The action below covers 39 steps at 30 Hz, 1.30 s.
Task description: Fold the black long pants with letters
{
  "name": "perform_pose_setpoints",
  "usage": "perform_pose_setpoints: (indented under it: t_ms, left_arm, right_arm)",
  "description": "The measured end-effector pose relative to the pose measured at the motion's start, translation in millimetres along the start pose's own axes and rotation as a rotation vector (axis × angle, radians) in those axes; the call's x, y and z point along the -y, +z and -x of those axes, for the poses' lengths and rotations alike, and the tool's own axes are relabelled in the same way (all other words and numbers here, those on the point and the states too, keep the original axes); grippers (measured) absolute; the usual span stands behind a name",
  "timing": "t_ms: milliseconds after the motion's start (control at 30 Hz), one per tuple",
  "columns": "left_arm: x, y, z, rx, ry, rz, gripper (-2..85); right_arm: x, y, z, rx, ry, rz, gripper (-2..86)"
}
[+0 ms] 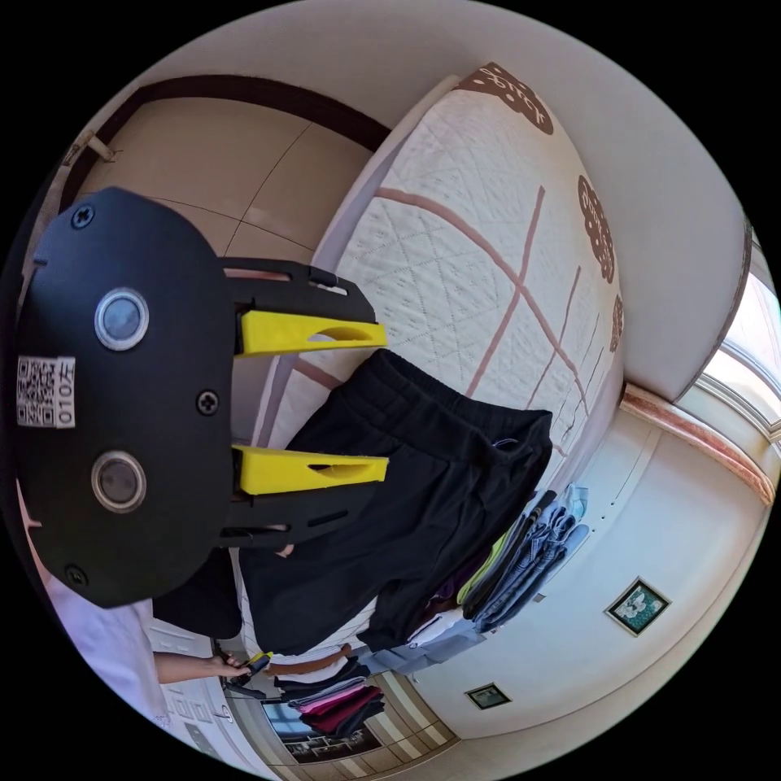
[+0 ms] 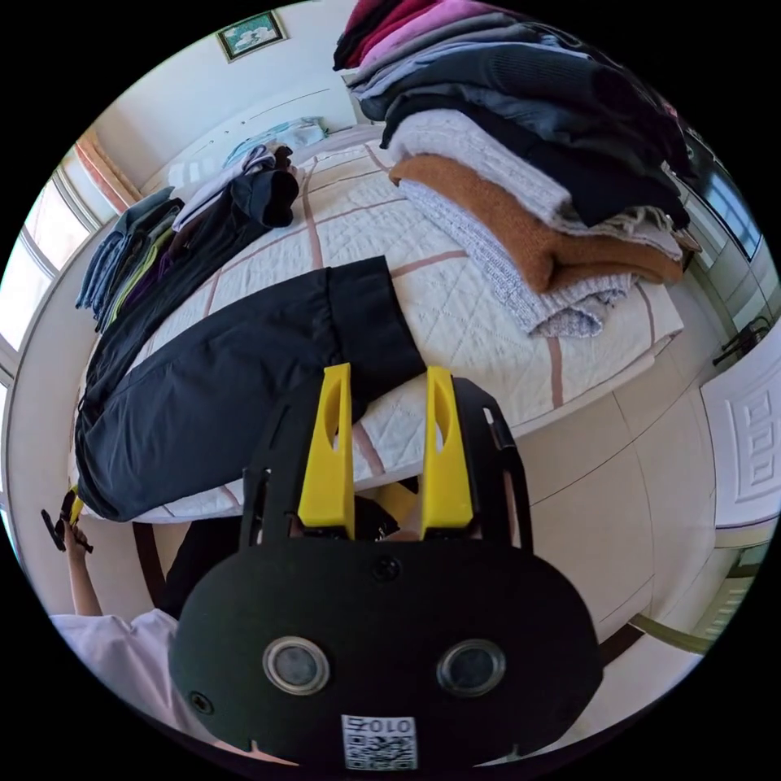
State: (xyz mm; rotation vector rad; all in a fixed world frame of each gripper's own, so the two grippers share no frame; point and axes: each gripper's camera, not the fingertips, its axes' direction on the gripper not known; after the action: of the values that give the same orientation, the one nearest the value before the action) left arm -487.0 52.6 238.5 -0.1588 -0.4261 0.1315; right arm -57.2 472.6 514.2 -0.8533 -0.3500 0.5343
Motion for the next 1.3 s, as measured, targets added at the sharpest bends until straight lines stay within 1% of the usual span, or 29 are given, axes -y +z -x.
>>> perform_pose_setpoints:
  t_ms: [167, 233, 300, 333, 433, 533, 600, 767, 833, 900, 967, 1000, 1033, 1067, 1100, 1133, 1167, 1233, 1300]
  left_arm:
    - [7.1, -0.2, 18.0, 0.006, -0.051, 0.022, 14.6]
    - [9.9, -3.4, 20.5, 0.017, -0.063, 0.024, 11.8]
    - [13.7, -12.2, 14.9, 0.044, -0.024, 0.015, 7.8]
    - [17.7, -20.6, 12.3, 0.030, 0.003, -0.001, 6.1]
    - [28.2, -50.0, 19.0, -0.050, 0.044, -0.055, 3.6]
    - [24.4, -74.2, 45.1, -0.080, -0.002, -0.125, 2.4]
    - [18.1, -79.2, 59.7, -0.065, -0.030, -0.135, 2.1]
    - [-3.9, -49.5, 86.0, -0.074, -0.098, -0.054, 2.0]
    - [-18.1, -37.3, 94.2, -0.130, -0.171, -0.058, 2.3]
    - [-25.3, -41.6, 93.1, -0.143, -0.205, -0.089, 2.7]
    - [-28.9, -55.9, 83.7, -0.053, -0.221, -0.107, 2.9]
    - [-30.2, -72.1, 70.6, 0.036, -0.209, -0.139, 2.8]
    - [-28.8, -89.3, 50.8, 0.105, -0.169, -0.179, 2.7]
    - [-26.9, -96.1, 39.0, 0.127, -0.139, -0.195, 2.6]
    - [-20.1, -104.6, 12.4, 0.140, -0.056, -0.211, 2.2]
    - [-10.5, -105.2, -17.5, 0.115, 0.057, -0.206, 1.7]
    - [-5.6, -102.9, -33.1, 0.094, 0.121, -0.199, 1.5]
    - [8.5, -83.8, -90.9, 0.020, 0.321, -0.179, 0.6]
    - [12.9, -65.8, -124.1, 0.013, 0.386, -0.189, 0.2]
  right_arm:
    - [3.7, -9.5, -8.3, -0.010, -0.007, 0.018, 11.5]
    - [3.2, -8.6, -15.1, 0.033, 0.014, 0.017, 9.9]
    - [3.6, -8.7, -17.7, 0.071, 0.015, 0.017, 7.2]
    - [6.6, -10.6, -15.8, 0.107, -0.002, 0.027, 5.9]
    - [19.2, -24.0, -7.2, 0.062, -0.020, 0.033, 5.0]
    - [28.1, -44.7, -0.4, 0.081, -0.064, -0.010, 4.6]
    - [28.8, -50.6, -0.6, 0.068, -0.075, -0.024, 4.5]
    - [18.0, -10.4, -5.3, 0.016, -0.129, 0.117, 4.3]
    - [9.1, -13.4, -9.0, 0.037, -0.125, 0.063, 4.2]
    - [4.3, -18.7, -14.4, 0.046, -0.107, 0.051, 4.3]
    - [-3.2, -35.2, -18.2, -0.021, -0.064, -0.003, 4.5]
    - [-6.0, -42.1, -17.3, -0.050, -0.057, -0.035, 4.5]
    - [-11.4, -56.5, -12.6, -0.107, -0.055, -0.107, 4.5]
    - [-15.2, -69.2, -4.6, -0.149, -0.067, -0.169, 4.6]
    - [-16.2, -74.1, 0.6, -0.160, -0.081, -0.194, 4.7]
    - [-16.6, -79.9, 13.1, -0.163, -0.130, -0.228, 4.9]
    - [-14.1, -79.3, 26.1, -0.154, -0.182, -0.226, 5.1]
    - [-6.3, -68.2, 44.2, -0.114, -0.248, -0.169, 5.7]
    - [0.6, -49.2, 58.3, -0.078, -0.289, -0.098, 6.5]
